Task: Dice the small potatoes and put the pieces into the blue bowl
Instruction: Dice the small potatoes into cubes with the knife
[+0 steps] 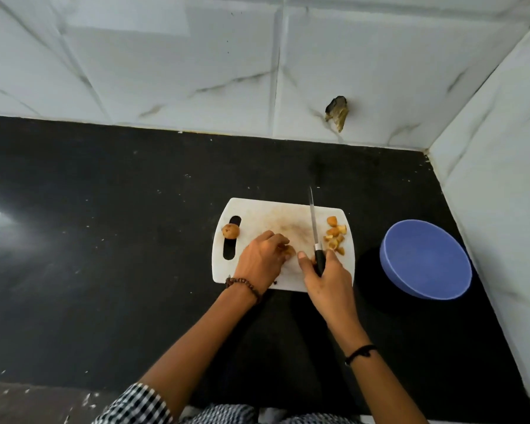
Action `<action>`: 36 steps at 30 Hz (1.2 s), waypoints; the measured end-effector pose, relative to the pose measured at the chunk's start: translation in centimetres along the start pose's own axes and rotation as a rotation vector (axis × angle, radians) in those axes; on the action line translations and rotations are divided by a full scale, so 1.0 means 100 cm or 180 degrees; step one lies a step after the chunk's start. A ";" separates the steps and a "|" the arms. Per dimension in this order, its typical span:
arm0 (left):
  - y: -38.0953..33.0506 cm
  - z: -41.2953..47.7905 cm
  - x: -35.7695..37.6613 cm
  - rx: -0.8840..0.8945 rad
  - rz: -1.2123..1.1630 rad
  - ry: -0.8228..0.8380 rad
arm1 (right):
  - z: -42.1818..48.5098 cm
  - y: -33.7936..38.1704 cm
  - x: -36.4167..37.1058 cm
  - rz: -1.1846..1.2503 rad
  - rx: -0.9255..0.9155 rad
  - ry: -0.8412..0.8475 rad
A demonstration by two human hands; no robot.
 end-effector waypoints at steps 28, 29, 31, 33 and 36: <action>-0.002 -0.013 -0.008 -0.0104 -0.0143 -0.0389 | -0.054 -0.002 0.020 -0.1012 -0.0660 0.0106; -0.002 -0.012 -0.008 -0.0100 -0.0146 -0.0389 | -0.054 -0.001 0.021 -0.1049 -0.0651 0.0121; -0.001 -0.012 -0.008 -0.0082 -0.0135 -0.0370 | -0.054 -0.002 0.023 -0.1152 -0.0626 0.0177; -0.001 -0.011 -0.007 -0.0028 -0.0114 -0.0333 | -0.053 -0.004 0.027 -0.1254 -0.0582 0.0248; -0.001 -0.010 -0.006 0.0049 -0.0085 -0.0306 | -0.050 -0.003 0.029 -0.1416 -0.0581 0.0278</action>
Point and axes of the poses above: each hand's wrist, its own z-axis towards the middle knuckle, its own x-axis out of the palm, y = z × x, the point moved 7 cm from there along z, towards the middle knuckle, and after that the axes turned 7 degrees about -y, right-handed, at the moved point
